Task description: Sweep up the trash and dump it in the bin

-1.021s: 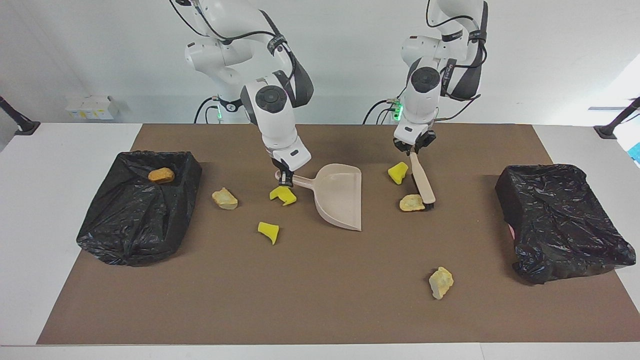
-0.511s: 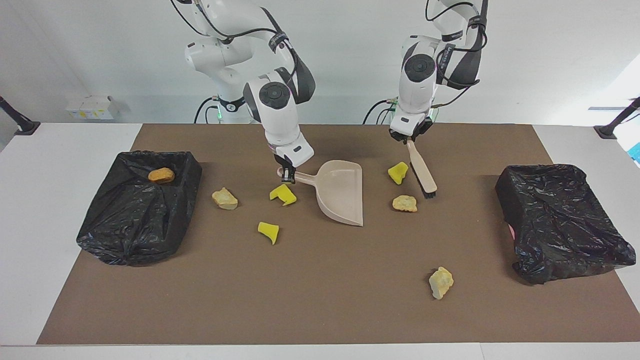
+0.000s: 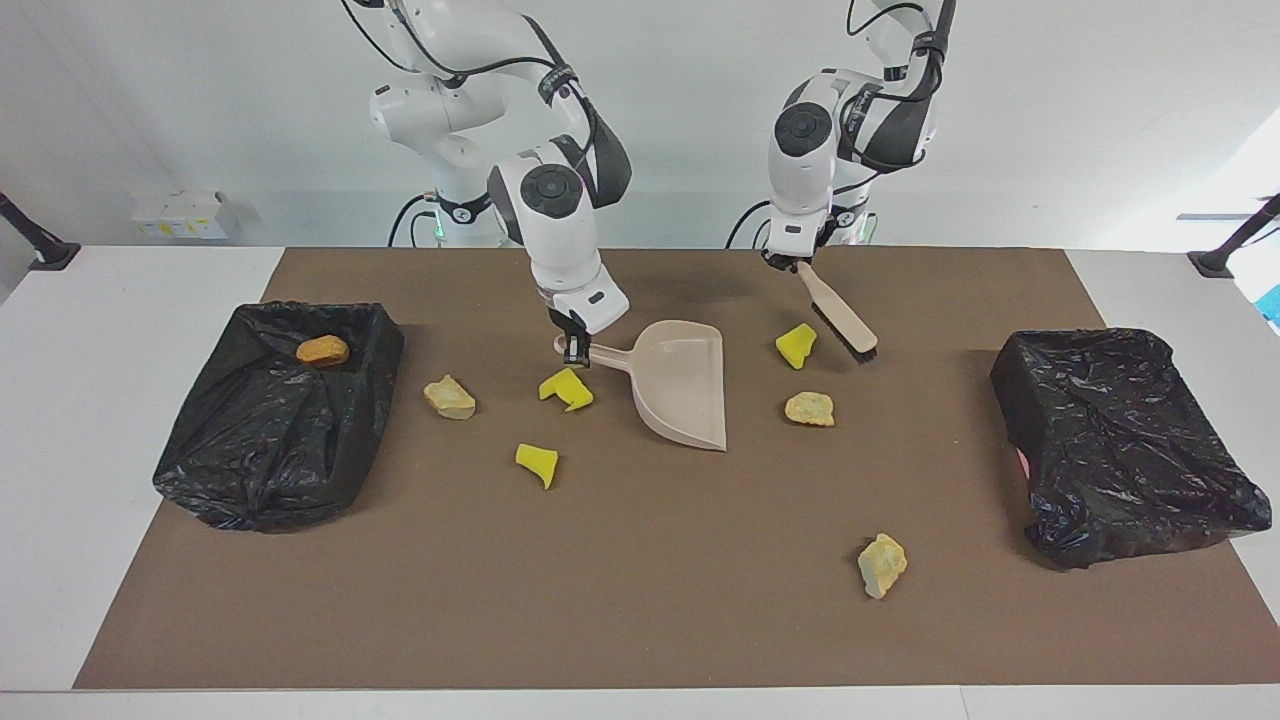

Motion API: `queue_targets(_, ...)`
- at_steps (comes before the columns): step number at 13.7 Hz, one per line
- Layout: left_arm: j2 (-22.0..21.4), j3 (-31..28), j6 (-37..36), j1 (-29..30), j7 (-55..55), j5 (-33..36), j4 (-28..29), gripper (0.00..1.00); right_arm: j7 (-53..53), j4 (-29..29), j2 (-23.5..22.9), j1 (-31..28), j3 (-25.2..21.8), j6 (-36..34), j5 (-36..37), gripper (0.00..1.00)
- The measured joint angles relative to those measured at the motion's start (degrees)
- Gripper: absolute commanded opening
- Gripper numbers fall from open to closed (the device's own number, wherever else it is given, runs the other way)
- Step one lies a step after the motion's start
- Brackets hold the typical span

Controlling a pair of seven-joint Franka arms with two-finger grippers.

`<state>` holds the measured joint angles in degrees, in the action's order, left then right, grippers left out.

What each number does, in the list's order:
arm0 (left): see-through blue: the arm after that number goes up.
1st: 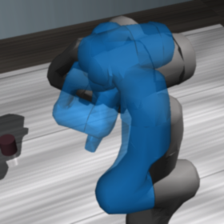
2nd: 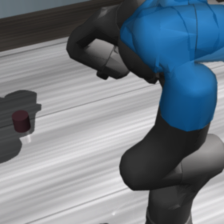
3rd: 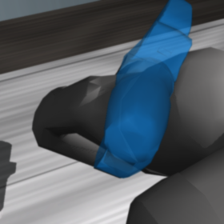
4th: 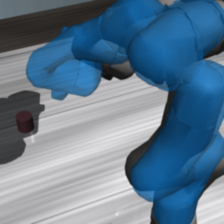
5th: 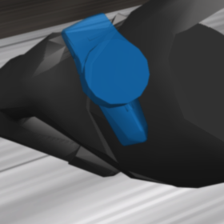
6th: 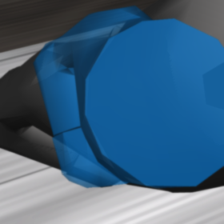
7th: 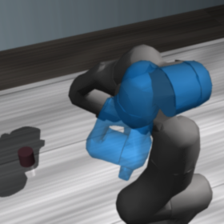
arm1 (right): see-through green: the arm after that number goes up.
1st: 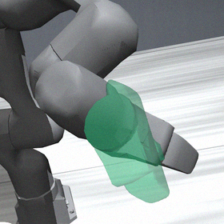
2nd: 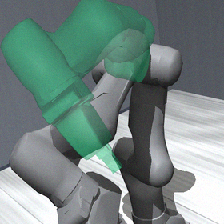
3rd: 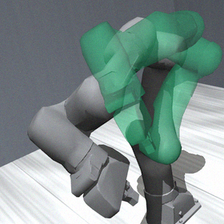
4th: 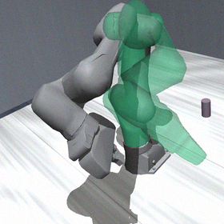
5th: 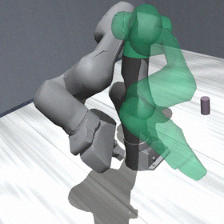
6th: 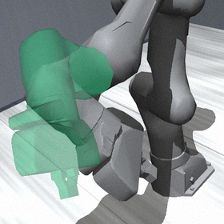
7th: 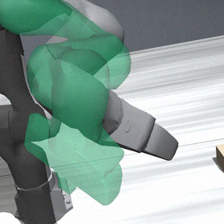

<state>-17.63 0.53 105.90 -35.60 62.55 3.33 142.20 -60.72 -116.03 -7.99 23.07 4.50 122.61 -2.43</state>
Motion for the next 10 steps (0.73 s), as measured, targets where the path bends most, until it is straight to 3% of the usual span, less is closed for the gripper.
queue_targets(6,2.8,-0.6,10.4,-0.2,-0.1,-2.6,2.4,0.0,-2.9,-0.4,-0.2,1.1,-0.1,1.3,2.2,0.0)
queue_targets(10,6.7,-1.2,13.5,1.9,-13.3,-2.9,-0.5,0.0,-2.8,-0.4,-0.8,1.7,-0.1,2.0,2.8,0.0)
